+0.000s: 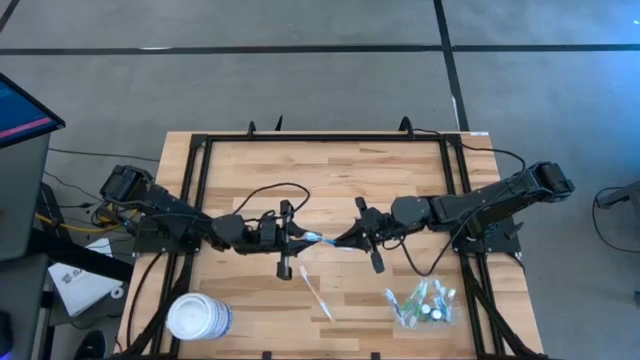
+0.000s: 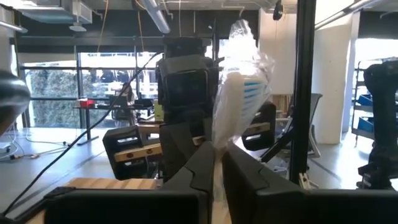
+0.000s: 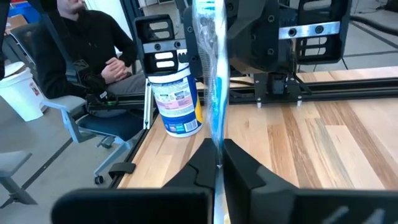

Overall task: Pick & Place toothbrushing station
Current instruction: Put the blue toothbrush into the transparent organizer

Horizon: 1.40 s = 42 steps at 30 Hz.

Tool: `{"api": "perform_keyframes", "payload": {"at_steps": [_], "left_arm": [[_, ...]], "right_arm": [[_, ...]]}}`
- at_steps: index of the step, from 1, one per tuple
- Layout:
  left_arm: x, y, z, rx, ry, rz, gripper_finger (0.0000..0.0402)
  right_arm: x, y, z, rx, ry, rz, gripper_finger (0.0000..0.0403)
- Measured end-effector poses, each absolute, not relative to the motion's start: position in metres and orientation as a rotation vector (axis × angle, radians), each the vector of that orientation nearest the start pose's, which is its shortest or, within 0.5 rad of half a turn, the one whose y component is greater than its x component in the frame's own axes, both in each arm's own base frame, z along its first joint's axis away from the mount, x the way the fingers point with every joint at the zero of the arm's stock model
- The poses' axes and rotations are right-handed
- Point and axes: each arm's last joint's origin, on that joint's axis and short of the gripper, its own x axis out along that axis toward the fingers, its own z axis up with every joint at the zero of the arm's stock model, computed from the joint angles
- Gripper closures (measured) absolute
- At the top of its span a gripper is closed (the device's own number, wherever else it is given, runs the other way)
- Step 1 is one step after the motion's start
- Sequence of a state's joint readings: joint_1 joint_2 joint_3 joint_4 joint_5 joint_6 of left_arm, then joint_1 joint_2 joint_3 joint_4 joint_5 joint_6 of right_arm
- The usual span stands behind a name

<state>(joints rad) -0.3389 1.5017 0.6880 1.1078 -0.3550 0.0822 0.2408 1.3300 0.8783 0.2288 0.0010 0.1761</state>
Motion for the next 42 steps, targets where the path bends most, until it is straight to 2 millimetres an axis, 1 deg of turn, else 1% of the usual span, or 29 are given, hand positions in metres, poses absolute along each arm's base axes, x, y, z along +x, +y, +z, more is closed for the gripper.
{"api": "perform_keyframes", "payload": {"at_steps": [3,10,16,20,23,27,34,37,42], "left_arm": [[0.291,-0.092,0.257,-0.016,-0.273,0.023,0.0392],[0.290,-0.094,0.259,-0.034,-0.289,0.014,0.0398],[0.289,-0.097,0.258,-0.034,-0.283,0.008,0.0400],[0.289,-0.098,0.256,-0.035,-0.263,-0.006,0.0400],[0.289,-0.099,0.255,-0.051,-0.253,-0.021,0.0400],[0.290,-0.100,0.254,-0.081,-0.250,-0.058,0.0401],[0.299,-0.102,0.237,-0.119,-0.205,-0.077,0.0400],[0.306,-0.102,0.233,-0.149,-0.205,-0.076,0.0400],[0.323,-0.109,0.232,-0.155,-0.209,-0.106,0.0400]], "right_arm": [[0.289,0.071,0.284,0.146,0.258,0.215,0.0387],[0.288,0.070,0.281,0.120,0.295,0.218,0.0344],[0.288,0.069,0.280,0.113,0.304,0.222,0.0322],[0.284,0.069,0.285,0.105,0.292,0.270,0.0310],[0.276,0.066,0.292,0.106,0.287,0.268,0.0302],[0.264,0.058,0.302,0.108,0.288,0.245,0.0296],[0.236,0.045,0.313,0.123,0.356,0.205,0.0295],[0.223,0.039,0.318,0.159,0.378,0.181,0.0295],[0.203,0.031,0.324,0.166,0.405,0.154,0.0295]]}}
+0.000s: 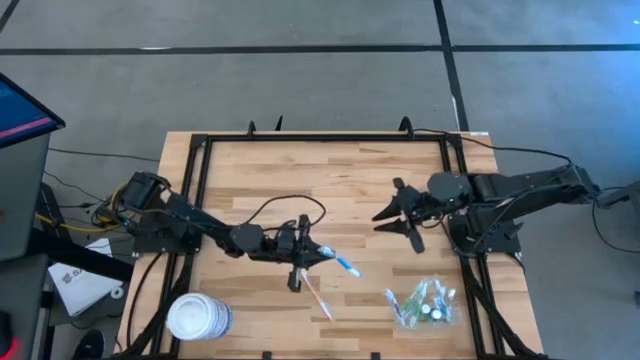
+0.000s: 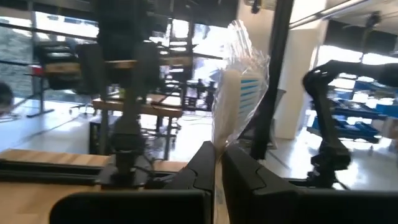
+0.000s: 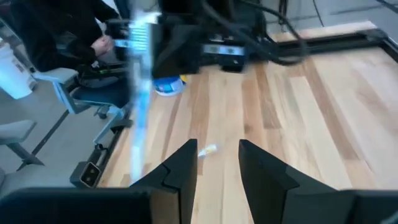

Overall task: Pick & Place toothbrushing station
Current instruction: Put the blue toothbrush into the transparent organizer

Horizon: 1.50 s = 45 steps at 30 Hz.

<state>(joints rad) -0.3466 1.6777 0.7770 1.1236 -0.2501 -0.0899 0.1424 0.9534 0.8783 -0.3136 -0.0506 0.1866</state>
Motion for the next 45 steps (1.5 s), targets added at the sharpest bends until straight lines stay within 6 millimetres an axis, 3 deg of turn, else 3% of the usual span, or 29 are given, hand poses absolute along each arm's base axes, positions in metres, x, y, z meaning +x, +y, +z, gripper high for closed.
{"api": "perform_keyframes", "payload": {"at_steps": [10,18,33,45], "left_arm": [[0.350,-0.121,0.236,-0.173,-0.230,-0.186,0.0400],[0.369,-0.116,0.218,-0.208,-0.183,-0.165,0.0400],[0.418,-0.127,0.203,-0.259,-0.190,-0.225,0.0399],[0.434,-0.132,0.195,-0.267,-0.183,-0.226,0.0399]], "right_arm": [[0.173,0.021,0.330,0.204,0.428,0.064,0.0294],[0.161,0.020,0.336,0.209,0.393,0.067,0.0294],[0.160,0.019,0.335,0.208,0.407,0.065,0.0294],[0.159,0.019,0.335,0.207,0.412,0.064,0.0294]]}}
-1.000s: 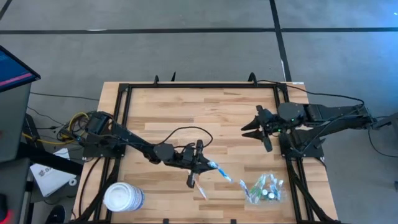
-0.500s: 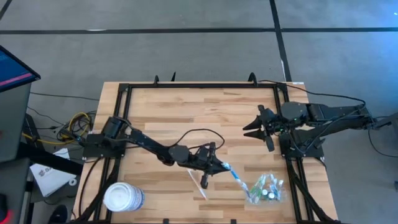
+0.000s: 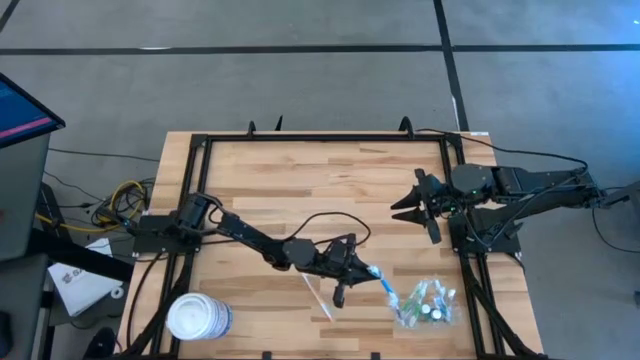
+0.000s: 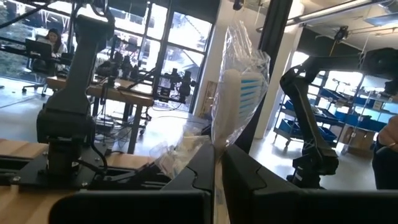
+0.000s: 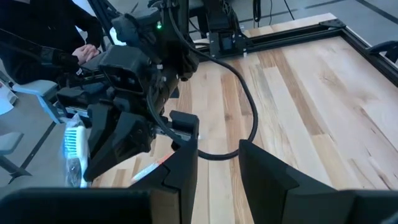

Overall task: Pick & Place toothbrushing station
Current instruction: Put the blue toothbrush into the transparent organizer

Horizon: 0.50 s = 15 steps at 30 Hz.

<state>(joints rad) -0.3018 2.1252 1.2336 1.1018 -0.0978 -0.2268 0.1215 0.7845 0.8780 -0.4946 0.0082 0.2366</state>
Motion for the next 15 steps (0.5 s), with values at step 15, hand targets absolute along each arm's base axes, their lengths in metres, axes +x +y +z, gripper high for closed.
{"api": "perform_keyframes", "payload": {"at_steps": [15], "left_arm": [[0.4412,-0.1354,0.1970,-0.271,-0.110,-0.222,0.0399]], "right_arm": [[0.1594,0.0192,0.3349,0.200,0.411,0.065,0.0294]]}}
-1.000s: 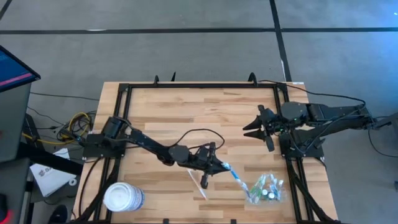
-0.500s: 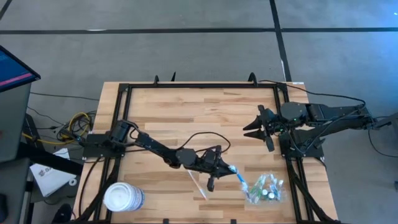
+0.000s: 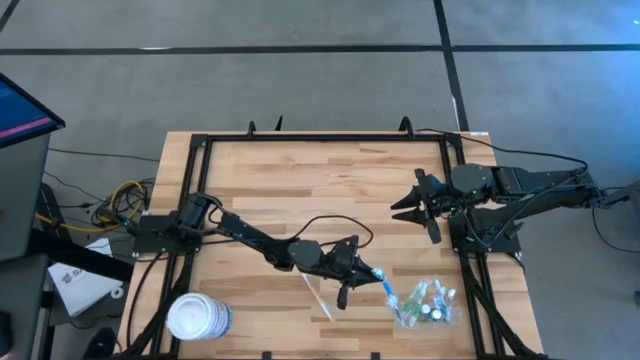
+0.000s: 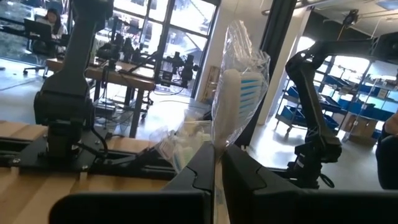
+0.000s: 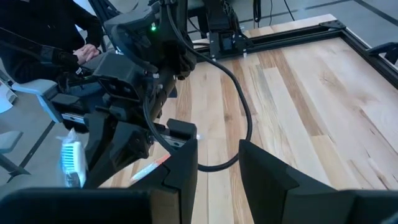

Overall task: Pick & Place toothbrushing station
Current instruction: Put the blue toothbrush into the transparent organizer

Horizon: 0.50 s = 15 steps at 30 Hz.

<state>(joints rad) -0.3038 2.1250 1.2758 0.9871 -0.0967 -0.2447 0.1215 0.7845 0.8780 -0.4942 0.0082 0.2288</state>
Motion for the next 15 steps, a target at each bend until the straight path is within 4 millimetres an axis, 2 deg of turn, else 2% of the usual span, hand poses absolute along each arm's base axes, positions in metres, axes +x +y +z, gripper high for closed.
{"api": "perform_keyframes", "payload": {"at_steps": [6,15], "left_arm": [[0.444,-0.138,0.194,-0.272,-0.099,-0.227,0.0399],[0.465,-0.147,0.184,-0.290,-0.061,-0.292,0.0399]], "right_arm": [[0.159,0.019,0.335,0.199,0.411,0.066,0.0294],[0.160,0.019,0.335,0.199,0.412,0.066,0.0294]]}}
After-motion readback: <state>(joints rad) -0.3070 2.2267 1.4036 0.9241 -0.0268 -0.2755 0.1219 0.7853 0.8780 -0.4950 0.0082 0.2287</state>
